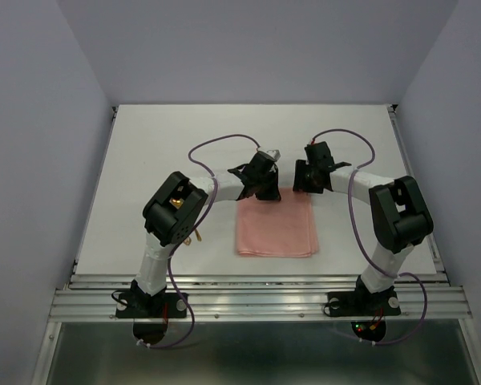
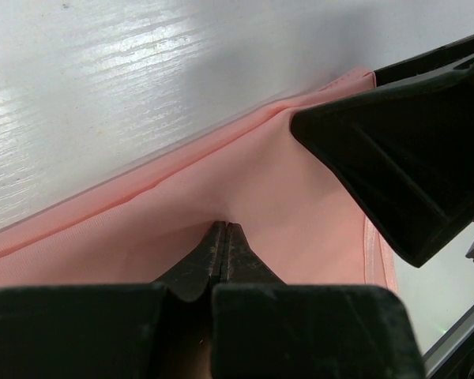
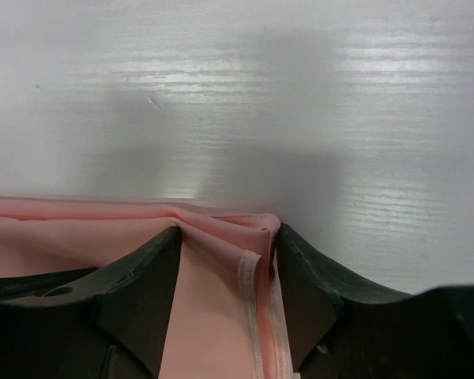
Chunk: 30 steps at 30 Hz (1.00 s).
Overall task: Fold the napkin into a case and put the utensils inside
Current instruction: Pick up the lower triangle-folded napkin from the center of the board.
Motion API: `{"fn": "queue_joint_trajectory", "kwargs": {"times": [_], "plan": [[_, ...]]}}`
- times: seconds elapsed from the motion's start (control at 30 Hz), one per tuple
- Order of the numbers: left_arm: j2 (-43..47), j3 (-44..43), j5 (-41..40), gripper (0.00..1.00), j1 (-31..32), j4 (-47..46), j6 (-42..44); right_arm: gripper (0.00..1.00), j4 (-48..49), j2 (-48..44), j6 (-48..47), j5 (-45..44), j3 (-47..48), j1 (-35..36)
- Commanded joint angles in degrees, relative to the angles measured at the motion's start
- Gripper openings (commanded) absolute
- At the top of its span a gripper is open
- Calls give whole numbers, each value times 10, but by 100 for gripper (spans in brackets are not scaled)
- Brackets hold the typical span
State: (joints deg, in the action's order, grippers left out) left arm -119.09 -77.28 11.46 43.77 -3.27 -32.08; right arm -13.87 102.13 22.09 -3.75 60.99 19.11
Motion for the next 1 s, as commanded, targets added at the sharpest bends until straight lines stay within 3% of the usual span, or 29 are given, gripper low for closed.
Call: {"fn": "queue_joint_trajectory", "kwargs": {"times": [0.0, 0.3, 0.43, 0.5, 0.57, 0.6, 0.63, 0.73, 0.9, 0.97], "plan": [[-16, -2, -3, 0, -1, 25, 19, 54, 44, 9, -10, 19, -5, -7], [-10, -7, -7, 0, -1, 28, 29, 25, 52, 2, 5, 24, -13, -7], [-5, -16, -20, 0, -1, 32, 35, 8, 52, -9, 31, 30, -24, -7], [-3, -21, -25, 0, -1, 48, 36, 6, 45, -11, 63, 25, -29, -7], [4, -23, -29, 0, -1, 52, 36, 21, 28, -7, 90, 10, -27, -7], [9, -24, -37, 0, 0, 57, 36, 34, 24, -7, 95, -5, -27, -7], [17, -24, -40, 0, -1, 60, 37, 53, 22, -9, 100, -14, -30, -7], [44, -27, -68, 0, -1, 81, 44, 81, 10, -41, 114, -62, -46, -7], [66, -73, -138, 0, 10, 131, 53, 87, -2, -149, 126, -79, -88, -50], [66, -100, -160, 11, 19, 155, 53, 83, -2, -190, 129, -57, -119, -66]]}}
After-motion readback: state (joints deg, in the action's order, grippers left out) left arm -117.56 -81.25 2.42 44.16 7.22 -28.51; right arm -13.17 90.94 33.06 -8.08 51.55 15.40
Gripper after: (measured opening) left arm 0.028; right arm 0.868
